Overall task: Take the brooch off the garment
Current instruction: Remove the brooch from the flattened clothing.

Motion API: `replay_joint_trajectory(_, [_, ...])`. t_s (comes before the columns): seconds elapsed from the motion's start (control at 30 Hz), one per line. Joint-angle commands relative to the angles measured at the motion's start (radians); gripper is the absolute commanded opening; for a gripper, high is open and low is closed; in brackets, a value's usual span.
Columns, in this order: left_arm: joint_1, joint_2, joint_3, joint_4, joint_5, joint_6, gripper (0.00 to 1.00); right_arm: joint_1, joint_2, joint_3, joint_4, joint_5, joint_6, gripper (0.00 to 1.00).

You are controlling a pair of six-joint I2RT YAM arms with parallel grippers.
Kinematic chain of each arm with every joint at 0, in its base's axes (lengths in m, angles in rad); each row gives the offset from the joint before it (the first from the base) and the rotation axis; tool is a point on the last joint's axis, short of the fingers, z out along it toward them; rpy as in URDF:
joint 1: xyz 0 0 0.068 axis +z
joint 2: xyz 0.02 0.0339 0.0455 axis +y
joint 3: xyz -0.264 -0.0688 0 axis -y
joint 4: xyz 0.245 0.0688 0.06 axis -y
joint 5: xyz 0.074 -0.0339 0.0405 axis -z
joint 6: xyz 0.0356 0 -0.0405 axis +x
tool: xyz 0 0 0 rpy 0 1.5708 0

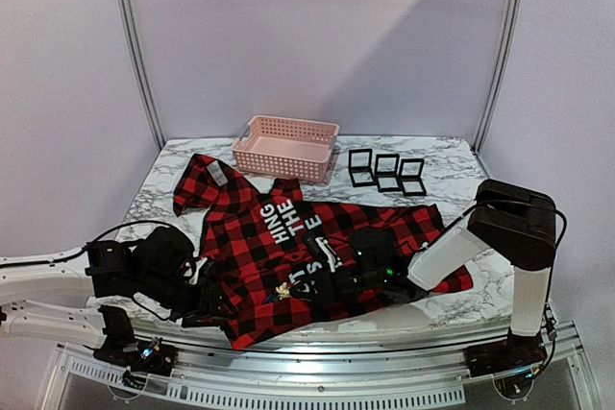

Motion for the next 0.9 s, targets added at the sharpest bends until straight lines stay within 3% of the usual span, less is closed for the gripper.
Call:
replay_joint_trajectory(0.0, [-0.023, 0.027, 0.013, 0.006, -0.029, 0.035, 0.63, 0.005, -0.013, -0.006, 0.003, 0.021, -0.002, 0.00])
replay_joint_trajectory(0.33, [-0.049, 0.104, 0.060, -0.039, -0.055, 0.108, 0.58, 0.004, -0.013, -0.006, 0.001, 0.021, -0.003, 0.00])
replay_joint_trajectory(0.43, [-0.060, 0.117, 0.076, -0.042, -0.058, 0.114, 0.49, 0.005, -0.012, -0.006, 0.001, 0.023, -0.004, 0.00])
replay_joint_trajectory(0.77, [-0.068, 0.121, 0.072, -0.044, -0.062, 0.113, 0.02, 0.005, -0.019, -0.009, -0.006, 0.039, -0.003, 0.00])
replay_joint_trajectory(0.87, [-0.068, 0.120, 0.068, -0.053, -0.063, 0.117, 0.00, 0.011, -0.032, -0.005, -0.033, 0.067, -0.014, 0.00])
